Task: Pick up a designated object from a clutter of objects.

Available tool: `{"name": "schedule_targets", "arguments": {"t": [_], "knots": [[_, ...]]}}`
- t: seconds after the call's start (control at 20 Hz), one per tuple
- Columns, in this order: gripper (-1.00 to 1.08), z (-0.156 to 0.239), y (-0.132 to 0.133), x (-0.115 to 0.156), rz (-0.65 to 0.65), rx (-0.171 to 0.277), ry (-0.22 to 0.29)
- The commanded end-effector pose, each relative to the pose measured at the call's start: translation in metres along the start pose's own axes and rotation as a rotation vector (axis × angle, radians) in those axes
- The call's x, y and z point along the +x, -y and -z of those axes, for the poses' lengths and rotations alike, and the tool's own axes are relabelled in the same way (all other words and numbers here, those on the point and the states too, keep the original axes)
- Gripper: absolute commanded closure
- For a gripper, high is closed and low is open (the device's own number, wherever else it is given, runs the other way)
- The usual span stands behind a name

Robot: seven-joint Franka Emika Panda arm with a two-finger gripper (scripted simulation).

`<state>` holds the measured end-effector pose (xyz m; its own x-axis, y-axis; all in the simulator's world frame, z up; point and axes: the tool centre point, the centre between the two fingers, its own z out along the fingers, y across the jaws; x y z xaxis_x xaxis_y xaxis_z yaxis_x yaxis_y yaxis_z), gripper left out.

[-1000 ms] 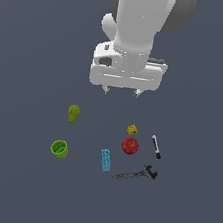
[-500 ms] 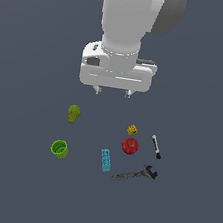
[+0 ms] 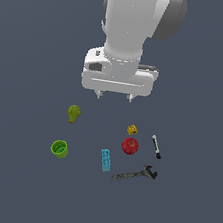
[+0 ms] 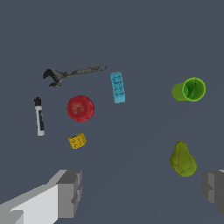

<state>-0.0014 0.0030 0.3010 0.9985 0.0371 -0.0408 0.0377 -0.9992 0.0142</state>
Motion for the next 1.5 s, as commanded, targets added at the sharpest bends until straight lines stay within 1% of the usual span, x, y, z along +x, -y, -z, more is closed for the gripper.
{"name": "schedule_targets", "arguments": {"t": [0.0,0.2,0.35,0.5,0.75,0.95,1.1,1.25,1.45], "knots": [[-0.92,-0.009,0.009,0.005,0.003,-0.004,-0.001],[-0.92,-0.03,0.03,0.017,0.008,-0.012,-0.005],[-0.92,-0.051,0.052,0.027,0.014,-0.017,-0.01],[-0.92,-0.078,0.08,0.036,0.022,-0.021,-0.016],[-0.92,-0.131,0.137,0.046,0.039,-0.02,-0.028],[-0.92,-0.171,0.179,0.046,0.051,-0.012,-0.035],[-0.92,-0.194,0.204,0.042,0.057,-0.005,-0.038],[-0.92,-0.213,0.224,0.038,0.062,0.002,-0.04],[-0.92,-0.229,0.241,0.033,0.066,0.009,-0.041]]}}
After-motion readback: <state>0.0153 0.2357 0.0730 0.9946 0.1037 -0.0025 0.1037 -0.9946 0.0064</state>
